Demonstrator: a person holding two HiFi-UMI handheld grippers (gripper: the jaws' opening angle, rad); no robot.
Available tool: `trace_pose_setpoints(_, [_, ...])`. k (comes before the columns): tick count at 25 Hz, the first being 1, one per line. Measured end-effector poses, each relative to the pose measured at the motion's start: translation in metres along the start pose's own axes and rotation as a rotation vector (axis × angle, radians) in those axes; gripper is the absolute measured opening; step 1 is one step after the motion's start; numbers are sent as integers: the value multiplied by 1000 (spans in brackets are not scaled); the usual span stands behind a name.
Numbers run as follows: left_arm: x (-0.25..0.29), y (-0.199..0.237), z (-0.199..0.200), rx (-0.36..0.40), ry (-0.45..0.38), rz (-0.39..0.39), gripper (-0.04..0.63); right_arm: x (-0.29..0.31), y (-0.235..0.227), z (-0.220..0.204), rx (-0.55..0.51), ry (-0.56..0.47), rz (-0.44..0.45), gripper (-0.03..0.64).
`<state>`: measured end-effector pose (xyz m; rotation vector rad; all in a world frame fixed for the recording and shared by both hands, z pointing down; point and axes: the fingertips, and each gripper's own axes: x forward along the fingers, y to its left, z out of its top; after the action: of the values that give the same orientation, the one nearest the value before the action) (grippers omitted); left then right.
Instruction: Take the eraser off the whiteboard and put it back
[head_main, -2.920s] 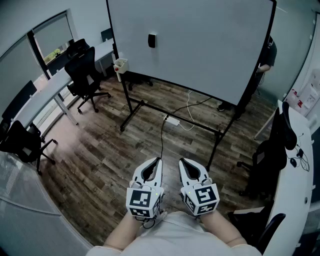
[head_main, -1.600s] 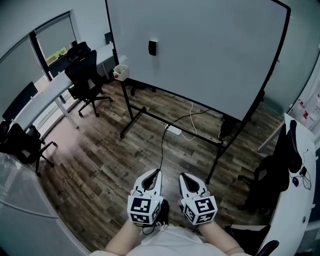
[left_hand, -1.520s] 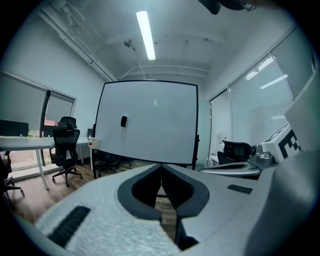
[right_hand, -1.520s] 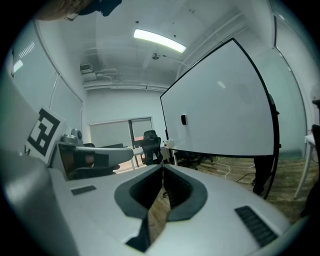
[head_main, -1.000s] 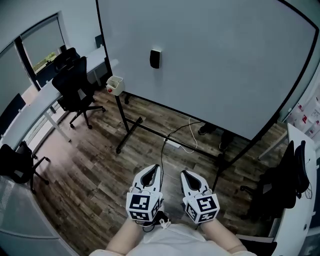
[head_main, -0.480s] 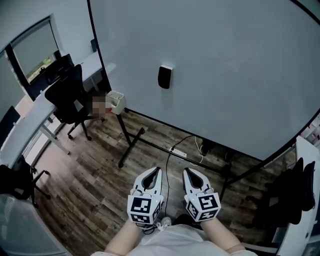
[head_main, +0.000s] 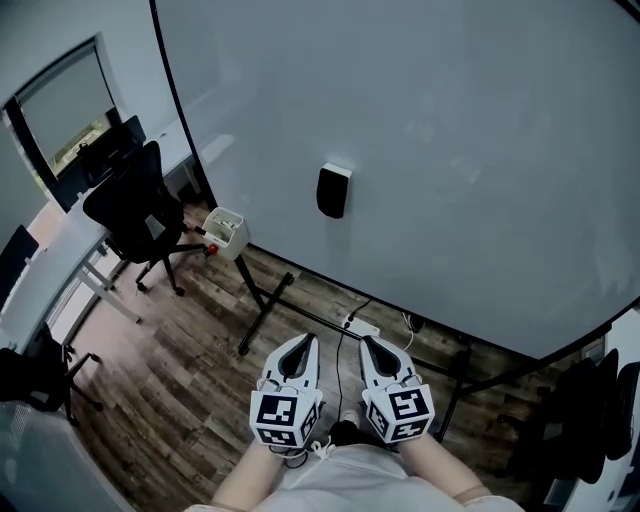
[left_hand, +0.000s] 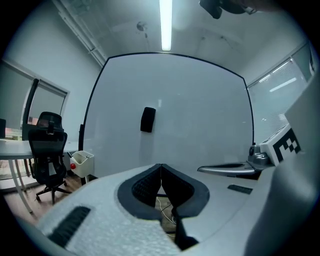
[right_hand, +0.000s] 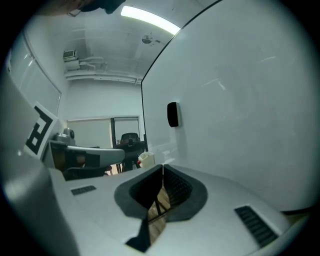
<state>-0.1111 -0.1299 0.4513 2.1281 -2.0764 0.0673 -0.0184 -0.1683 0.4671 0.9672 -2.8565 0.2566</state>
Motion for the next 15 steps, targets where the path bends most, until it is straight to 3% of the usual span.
trace_pose_setpoints(9, [84,18,20,16,-30,-24,17,59,-58,38,-26,-54,-59,28])
trace_pose_setpoints(15, [117,28,45,49,-56,-107,18,80,-65,58,-46,-84,-130,28])
